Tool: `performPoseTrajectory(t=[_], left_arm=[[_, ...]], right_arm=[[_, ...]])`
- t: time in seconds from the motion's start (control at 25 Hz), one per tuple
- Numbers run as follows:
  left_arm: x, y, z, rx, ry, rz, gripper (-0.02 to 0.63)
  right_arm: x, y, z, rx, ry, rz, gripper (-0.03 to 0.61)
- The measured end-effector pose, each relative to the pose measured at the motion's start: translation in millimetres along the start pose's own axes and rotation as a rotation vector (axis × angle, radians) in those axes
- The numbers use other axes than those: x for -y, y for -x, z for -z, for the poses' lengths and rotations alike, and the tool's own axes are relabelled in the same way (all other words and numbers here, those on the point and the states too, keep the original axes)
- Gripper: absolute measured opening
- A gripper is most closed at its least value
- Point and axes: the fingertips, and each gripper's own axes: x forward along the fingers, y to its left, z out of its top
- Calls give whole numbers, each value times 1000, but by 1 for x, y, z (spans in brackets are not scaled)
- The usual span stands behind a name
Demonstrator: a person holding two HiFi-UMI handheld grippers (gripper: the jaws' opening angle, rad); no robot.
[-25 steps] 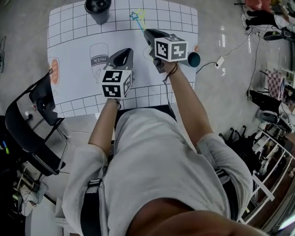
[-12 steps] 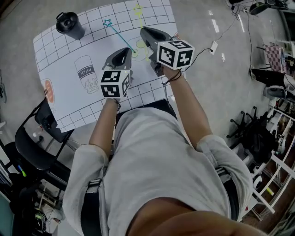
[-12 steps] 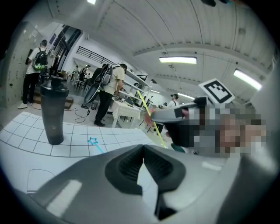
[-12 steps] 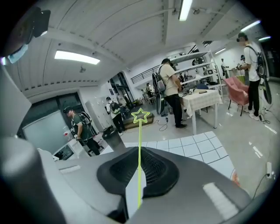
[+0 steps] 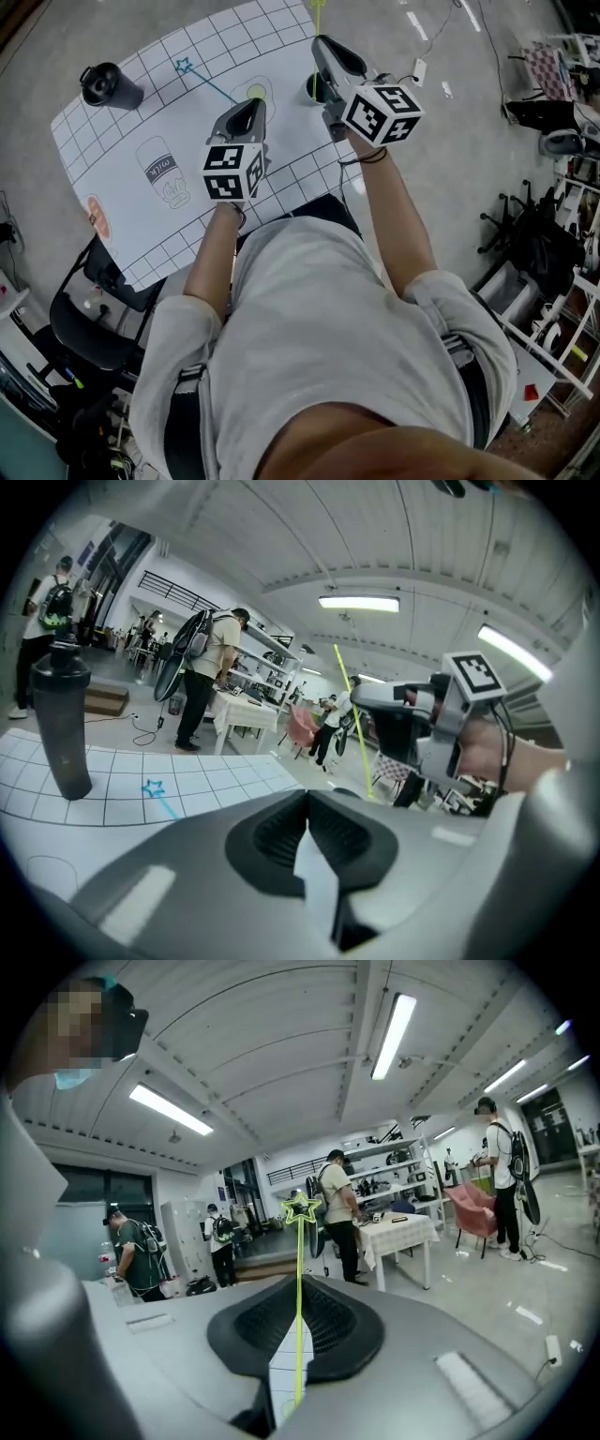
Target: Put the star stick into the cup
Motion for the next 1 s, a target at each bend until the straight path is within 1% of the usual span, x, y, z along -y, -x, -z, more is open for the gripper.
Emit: performPoseTrajectory(t=[0.16,0.28,0.48,0.6,0.8,1.0], left_arm=[[7,-2,7,-23,-1,12,3],[7,-2,12,-35,0,11,3],[3,-2,19,-43,9,-4,3],[0,-2,23,-49,15,-13,3],[-2,-5,26,-51,19,-18,3],[4,-9,31,-63,13,-8,3]], right_arm=[[30,7,13,26,40,65,17],[48,7,33,3,37,105,17],[57,13,57,-25,36,133,17],[60,18,72,-59,36,145,17],[66,30,94,-109,11,174,17],[75,41,117,-153,-64,205,14]])
